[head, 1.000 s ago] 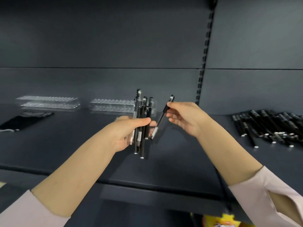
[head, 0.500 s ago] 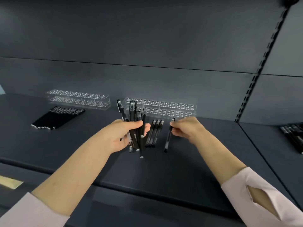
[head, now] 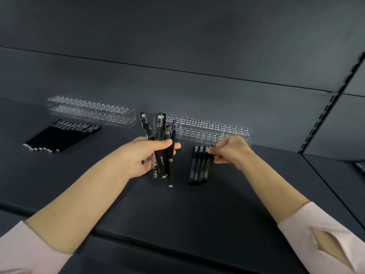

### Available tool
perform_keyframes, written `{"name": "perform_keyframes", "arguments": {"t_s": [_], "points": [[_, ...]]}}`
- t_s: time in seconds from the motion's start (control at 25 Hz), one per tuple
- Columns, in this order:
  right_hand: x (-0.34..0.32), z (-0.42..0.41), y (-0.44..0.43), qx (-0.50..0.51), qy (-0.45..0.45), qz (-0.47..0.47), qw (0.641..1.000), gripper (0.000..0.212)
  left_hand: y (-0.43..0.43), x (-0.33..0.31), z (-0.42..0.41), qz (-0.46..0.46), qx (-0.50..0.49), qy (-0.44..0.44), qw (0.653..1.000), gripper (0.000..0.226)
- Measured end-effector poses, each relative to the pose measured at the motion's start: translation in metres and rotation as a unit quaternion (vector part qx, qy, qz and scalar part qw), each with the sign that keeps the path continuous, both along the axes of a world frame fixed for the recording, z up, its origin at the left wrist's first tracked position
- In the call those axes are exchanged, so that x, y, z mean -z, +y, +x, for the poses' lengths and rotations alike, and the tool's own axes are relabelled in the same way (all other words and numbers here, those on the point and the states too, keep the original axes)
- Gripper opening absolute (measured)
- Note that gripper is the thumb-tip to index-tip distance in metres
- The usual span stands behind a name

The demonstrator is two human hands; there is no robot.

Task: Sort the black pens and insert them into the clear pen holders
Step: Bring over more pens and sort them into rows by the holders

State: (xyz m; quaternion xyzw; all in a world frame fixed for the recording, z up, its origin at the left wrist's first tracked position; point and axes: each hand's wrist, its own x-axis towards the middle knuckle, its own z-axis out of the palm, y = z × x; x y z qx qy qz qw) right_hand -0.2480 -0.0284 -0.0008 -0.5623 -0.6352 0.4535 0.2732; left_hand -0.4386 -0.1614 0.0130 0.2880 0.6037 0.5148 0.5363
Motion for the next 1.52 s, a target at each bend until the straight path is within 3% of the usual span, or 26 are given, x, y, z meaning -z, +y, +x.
{"name": "perform_keyframes", "arguments": {"t_s": [0.08,0.2,0.44,0.76,0.88,0.96,1.08,1.16,1.52], "points": [[-0.003,-0.008,-0.005,0.011,-0.027,0.051,0.998,0.028,0.002,-0.004,-0.016,0.008,0.014,0.008,1.000,0.019],[-0.011,-0.043,-0.023,-0.039,0.012,0.090,0.995,0.019,0.003,-0.009,-0.046,-0.002,0.045,0.034,0.998,0.021],[-0.026,-0.160,-0.061,-0.072,0.189,-0.026,0.979,0.008,-0.012,-0.021,-0.127,0.025,0.121,0.036,0.992,0.022],[-0.022,-0.281,-0.089,-0.046,0.252,-0.079,0.964,0.004,-0.030,-0.010,-0.240,0.042,0.137,0.015,0.990,0.023],[-0.022,-0.303,-0.086,0.000,0.285,-0.080,0.955,0.011,-0.031,-0.005,-0.267,0.050,0.100,0.003,0.994,0.023],[-0.016,-0.312,-0.082,0.020,0.233,-0.067,0.970,0.014,-0.032,-0.004,-0.285,0.056,0.063,-0.026,0.996,0.024],[0.000,-0.317,-0.082,0.013,0.084,-0.063,0.994,0.009,-0.032,-0.005,-0.303,0.055,0.051,-0.051,0.996,0.027],[0.006,-0.320,-0.081,0.016,0.042,-0.063,0.997,0.009,-0.031,-0.005,-0.307,0.053,0.049,-0.051,0.996,0.028],[0.007,-0.339,-0.093,-0.006,0.052,-0.047,0.998,0.015,-0.033,-0.002,-0.303,0.033,0.049,-0.057,0.997,0.018]]}}
